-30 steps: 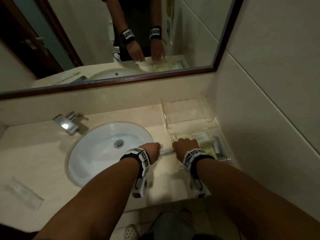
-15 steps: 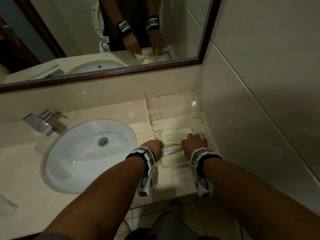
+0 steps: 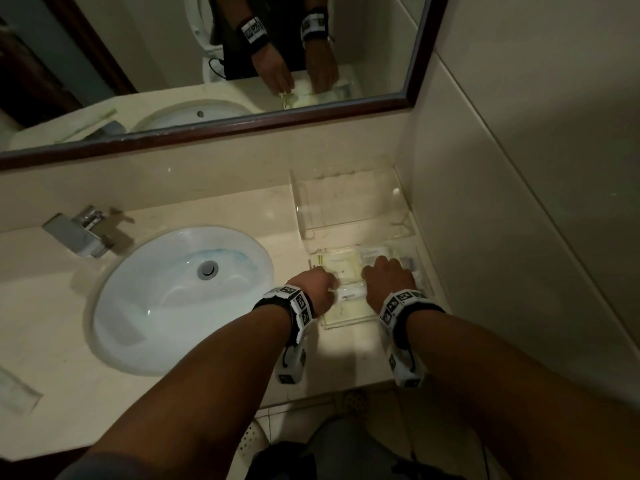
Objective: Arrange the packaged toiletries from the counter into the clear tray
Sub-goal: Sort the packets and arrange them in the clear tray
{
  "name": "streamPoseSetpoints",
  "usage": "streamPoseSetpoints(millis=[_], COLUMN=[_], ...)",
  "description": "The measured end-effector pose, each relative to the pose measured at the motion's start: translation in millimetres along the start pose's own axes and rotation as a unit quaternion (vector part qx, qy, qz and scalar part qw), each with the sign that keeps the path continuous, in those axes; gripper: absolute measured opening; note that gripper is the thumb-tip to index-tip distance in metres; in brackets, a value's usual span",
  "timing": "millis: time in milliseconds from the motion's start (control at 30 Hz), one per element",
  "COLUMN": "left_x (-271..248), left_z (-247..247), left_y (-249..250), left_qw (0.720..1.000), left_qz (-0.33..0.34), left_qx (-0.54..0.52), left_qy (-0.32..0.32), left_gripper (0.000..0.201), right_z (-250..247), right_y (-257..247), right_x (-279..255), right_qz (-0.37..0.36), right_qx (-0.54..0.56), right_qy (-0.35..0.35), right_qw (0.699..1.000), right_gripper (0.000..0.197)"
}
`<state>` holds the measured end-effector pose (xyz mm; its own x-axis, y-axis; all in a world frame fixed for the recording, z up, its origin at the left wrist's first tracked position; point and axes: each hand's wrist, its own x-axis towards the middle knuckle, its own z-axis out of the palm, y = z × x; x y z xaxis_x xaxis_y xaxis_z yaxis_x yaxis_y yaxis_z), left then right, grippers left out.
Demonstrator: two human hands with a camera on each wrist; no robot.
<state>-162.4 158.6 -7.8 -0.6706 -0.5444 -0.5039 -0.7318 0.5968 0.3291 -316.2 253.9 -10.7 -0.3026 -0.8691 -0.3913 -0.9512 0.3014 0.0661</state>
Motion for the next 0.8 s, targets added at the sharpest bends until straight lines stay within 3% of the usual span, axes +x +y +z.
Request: streamPoseSetpoints(millis=[133, 433, 800], left_x=[4, 5, 7], left_z=[4, 23, 33], left_y=[14, 34, 43], left_qw=[0.999, 0.994, 0.992], left_qz=[0.027, 0.040, -0.006], left_qx=[0.006, 0.088, 0.118], left_qy=[-0.016, -0.043, -0.032], left_gripper=[0.027, 0.048, 0.055], right_z=[4, 20, 24], right_y=[4, 19, 27], right_x=[-2, -16, -18], right_qz=[-0.006, 0.013, -0.004], right_qx=[0.022, 0.066, 0.099], right_qy=[-0.002, 0.001, -0.051], right_qw=[1.000, 0.998, 0.994], right_gripper=[0.035, 0.038, 0.055])
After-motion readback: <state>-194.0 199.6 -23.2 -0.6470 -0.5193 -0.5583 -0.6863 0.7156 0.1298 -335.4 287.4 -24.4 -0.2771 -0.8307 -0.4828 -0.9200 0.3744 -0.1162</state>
